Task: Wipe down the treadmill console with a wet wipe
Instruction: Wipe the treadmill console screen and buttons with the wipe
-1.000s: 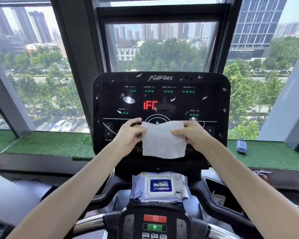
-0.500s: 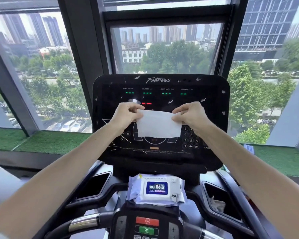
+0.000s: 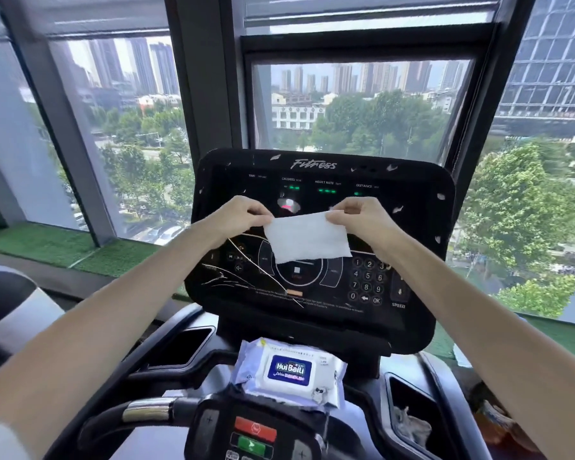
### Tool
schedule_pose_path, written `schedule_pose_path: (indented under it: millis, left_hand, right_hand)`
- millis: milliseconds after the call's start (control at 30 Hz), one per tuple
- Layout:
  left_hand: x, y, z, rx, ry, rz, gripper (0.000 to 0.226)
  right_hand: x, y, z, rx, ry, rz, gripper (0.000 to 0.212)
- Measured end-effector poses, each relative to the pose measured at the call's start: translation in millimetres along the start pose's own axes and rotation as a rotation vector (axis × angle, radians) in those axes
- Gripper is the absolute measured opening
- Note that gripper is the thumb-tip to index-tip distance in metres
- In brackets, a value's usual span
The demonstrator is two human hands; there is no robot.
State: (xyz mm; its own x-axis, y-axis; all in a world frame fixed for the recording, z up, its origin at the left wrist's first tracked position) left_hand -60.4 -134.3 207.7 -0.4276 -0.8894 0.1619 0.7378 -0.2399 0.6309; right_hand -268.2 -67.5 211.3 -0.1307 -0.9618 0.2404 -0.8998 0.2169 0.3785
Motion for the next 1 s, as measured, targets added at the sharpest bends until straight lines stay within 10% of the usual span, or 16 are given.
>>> schedule_pose_path:
  millis: [133,300,500,667,767,1000]
  left_hand:
    - [-3.5,-33.1,24.2,-0.011,-0.048,-0.306,0.047]
    - [-6.8,-77.8,42.3,-0.067,-0.031,-0.446,0.016]
    - [-15.5,-82.6,54.3,-0.739,0.063,-0.339,0.027]
    - [-12.9,-71.8,5.8,-0.642,0.295,0.029,0.021]
    - [-14.8,-68.2,4.1,-0.609,0.251,0.004,0.019]
    - [-21.7,-39.3,20.5,-0.61,-0.036,-0.116,0.032]
  right_hand:
    - [-1.0,-21.7,-7.0,0.014,-0.001,-0.241,0.02]
    - [-8.1,-18.6,0.7,0.069,-0.048,-0.332,0.014]
    - [-29.3,-40.2,45.5,1.327,-0.365,-0.386,0.074]
    - [-39.6,-55.4,61.7,1.112,-0.446,-0.351,0.074]
    - [-34.6,-50.9,55.5,0.739,-0.319,-0.294,0.026]
    - [-10.1,-36.2,27.2,0.546,-0.084,-0.187,0.024]
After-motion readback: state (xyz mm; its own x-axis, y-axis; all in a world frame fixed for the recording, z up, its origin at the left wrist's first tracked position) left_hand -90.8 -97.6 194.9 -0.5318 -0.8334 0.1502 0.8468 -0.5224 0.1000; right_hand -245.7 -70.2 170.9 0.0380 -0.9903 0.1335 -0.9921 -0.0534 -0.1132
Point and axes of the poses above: each hand's wrist, its own x-axis towards the middle knuckle, its own y-axis out of the back of the hand, z = x × y, the point moved 8 cm from there along x, towards the middle knuckle, and after that the axes turned 1 degree about -z, right-handed, at the moved point
